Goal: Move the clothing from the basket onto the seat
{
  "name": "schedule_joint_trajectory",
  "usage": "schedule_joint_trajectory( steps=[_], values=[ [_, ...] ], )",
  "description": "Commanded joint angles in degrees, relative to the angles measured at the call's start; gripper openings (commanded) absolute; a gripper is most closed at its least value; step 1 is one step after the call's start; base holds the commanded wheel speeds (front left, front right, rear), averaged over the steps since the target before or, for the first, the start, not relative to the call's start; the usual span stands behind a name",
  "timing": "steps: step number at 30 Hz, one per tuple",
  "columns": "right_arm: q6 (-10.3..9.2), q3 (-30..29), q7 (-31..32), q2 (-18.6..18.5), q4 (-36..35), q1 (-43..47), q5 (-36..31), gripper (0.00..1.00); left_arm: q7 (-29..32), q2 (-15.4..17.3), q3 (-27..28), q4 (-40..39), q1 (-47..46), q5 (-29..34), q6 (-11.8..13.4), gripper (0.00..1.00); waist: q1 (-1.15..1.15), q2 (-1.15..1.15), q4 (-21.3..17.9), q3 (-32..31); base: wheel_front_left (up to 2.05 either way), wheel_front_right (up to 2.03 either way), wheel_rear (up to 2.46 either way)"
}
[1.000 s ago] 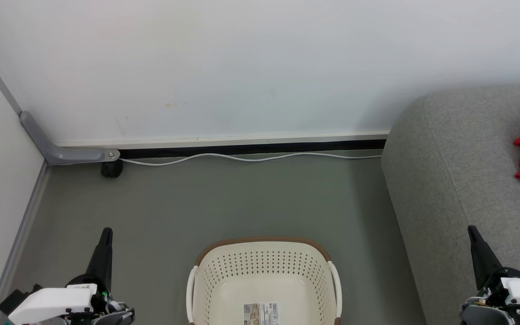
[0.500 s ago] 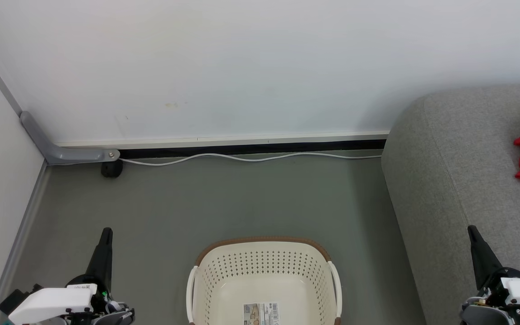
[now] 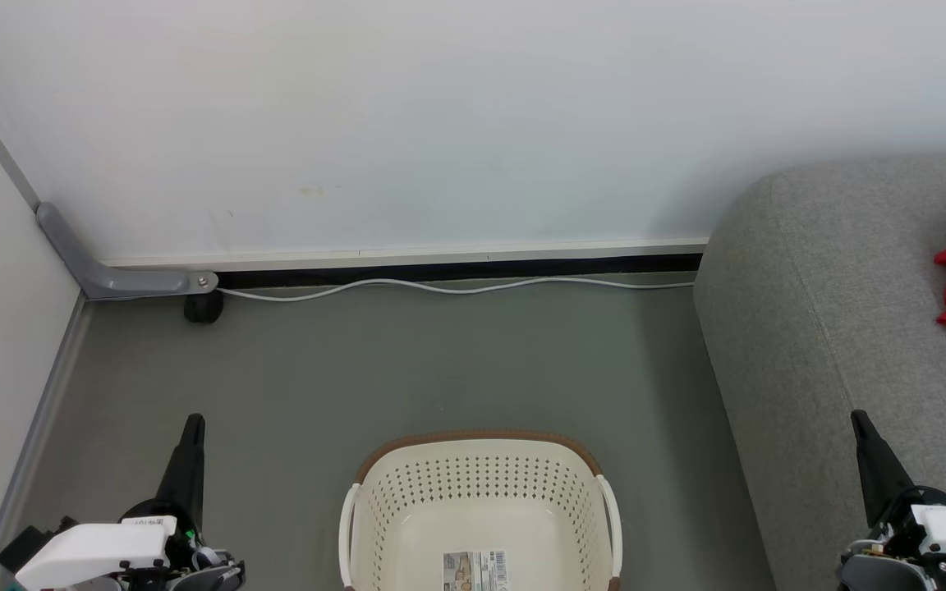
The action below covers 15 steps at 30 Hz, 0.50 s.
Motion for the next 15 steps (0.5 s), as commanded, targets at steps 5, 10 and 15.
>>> schedule_joint_trajectory(
  steps=[5, 10, 15],
  values=[
    [0.09, 0.94, 0.49, -0.58, -1.76, -2.58, 0.59, 0.00, 0.35, 0.71, 1.89, -1.66, -3.32, -0.21, -0.43, 0.00, 0.00, 0.00, 0.00, 0.00, 0.00, 0.00, 0.00],
    [0.09, 0.94, 0.50, -0.58, -1.76, -2.58, 0.59, 0.00, 0.35, 0.71, 1.89, -1.66, -3.32, -0.21, -0.43, 0.00, 0.00, 0.00, 0.00, 0.00, 0.00, 0.00, 0.00],
    [0.09, 0.94, 0.50, -0.58, -1.76, -2.58, 0.59, 0.00, 0.35, 0.71, 1.89, -1.66, -3.32, -0.21, -0.43, 0.00, 0.00, 0.00, 0.00, 0.00, 0.00, 0.00, 0.00]
  ],
)
